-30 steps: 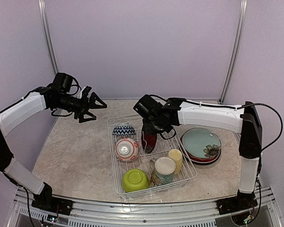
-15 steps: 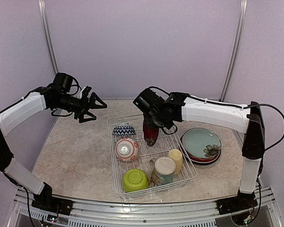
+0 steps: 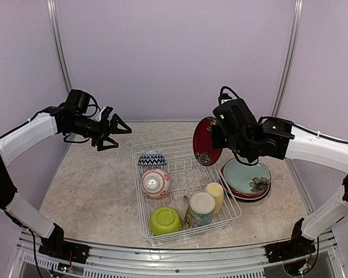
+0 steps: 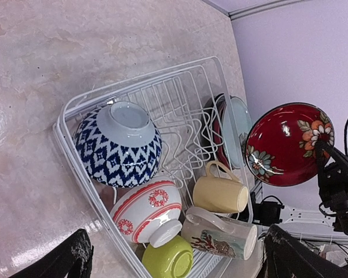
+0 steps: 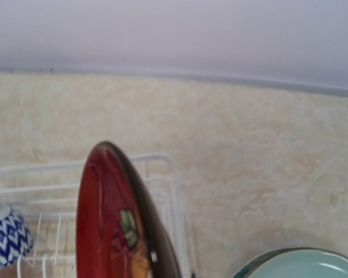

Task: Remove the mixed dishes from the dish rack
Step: Grab the plate from the dish rack, then place the plate with another plate, then grab the cup from the dish rack.

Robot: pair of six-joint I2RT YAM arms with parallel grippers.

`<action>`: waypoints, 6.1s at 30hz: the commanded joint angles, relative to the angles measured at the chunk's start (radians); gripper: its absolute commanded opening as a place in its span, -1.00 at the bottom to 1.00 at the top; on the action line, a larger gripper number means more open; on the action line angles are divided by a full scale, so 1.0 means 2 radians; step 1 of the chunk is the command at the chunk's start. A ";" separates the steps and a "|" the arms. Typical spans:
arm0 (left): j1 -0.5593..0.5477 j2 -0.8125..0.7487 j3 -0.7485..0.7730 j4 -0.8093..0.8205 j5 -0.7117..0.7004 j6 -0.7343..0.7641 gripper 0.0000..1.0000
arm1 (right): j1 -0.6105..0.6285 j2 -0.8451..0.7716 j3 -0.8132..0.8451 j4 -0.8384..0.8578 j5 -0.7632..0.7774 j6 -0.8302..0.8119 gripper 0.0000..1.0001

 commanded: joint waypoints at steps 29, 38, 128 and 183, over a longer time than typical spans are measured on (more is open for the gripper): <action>-0.011 0.022 0.014 -0.014 -0.012 0.012 0.98 | -0.412 -0.309 -0.422 0.230 -0.465 0.137 -1.00; -0.012 0.025 0.012 -0.010 -0.001 0.009 0.98 | -0.465 -0.273 -0.470 0.286 -0.551 0.148 -1.00; -0.012 0.028 0.013 -0.009 0.001 0.007 0.98 | 0.131 0.010 -0.118 -0.070 -0.291 -0.019 1.00; -0.013 0.022 0.012 -0.010 -0.004 0.008 0.98 | 0.118 -0.039 -0.122 0.070 -0.202 0.003 -1.00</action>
